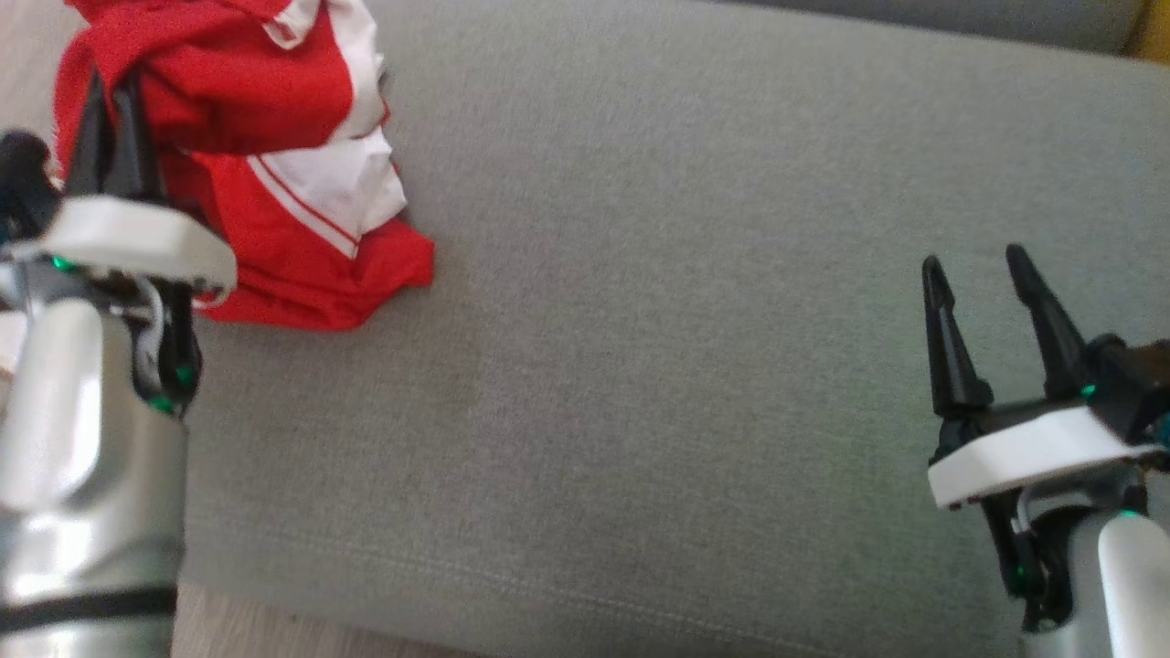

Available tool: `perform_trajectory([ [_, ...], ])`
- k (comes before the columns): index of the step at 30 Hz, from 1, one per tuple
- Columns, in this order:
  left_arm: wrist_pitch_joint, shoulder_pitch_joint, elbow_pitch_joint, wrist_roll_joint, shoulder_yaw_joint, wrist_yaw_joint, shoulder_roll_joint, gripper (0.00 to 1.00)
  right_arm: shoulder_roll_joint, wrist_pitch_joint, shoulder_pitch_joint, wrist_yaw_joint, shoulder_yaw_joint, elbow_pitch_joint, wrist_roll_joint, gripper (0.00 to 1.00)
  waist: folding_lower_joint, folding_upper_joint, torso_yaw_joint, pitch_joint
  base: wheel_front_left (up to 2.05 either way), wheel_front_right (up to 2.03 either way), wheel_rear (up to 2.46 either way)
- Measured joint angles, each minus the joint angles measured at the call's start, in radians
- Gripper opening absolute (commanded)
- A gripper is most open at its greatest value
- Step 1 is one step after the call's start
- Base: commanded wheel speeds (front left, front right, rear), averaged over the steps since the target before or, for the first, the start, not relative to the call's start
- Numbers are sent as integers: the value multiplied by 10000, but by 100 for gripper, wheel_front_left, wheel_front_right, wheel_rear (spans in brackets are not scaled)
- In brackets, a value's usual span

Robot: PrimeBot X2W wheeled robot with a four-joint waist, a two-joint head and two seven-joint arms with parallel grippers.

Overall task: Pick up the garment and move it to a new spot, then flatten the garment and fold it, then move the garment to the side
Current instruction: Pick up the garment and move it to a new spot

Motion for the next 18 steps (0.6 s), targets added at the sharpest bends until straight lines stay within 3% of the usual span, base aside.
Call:
perform_trajectory([
  [6,667,2039,-2957,67,-408,249,-150,0,155,-117,503,0,-2,54,190,100,0,0,-434,-662,0,0,0],
  [11,1469,3492,-4997,127,-1340,339,-686,0,249,-125,573,0,48,-19,247,100,0,0,-1160,-855,0,0,0],
  [18,1749,4099,-5308,38,-2610,242,-1342,0,261,-194,537,0,259,-77,500,100,0,0,-2590,-767,0,0,0],
])
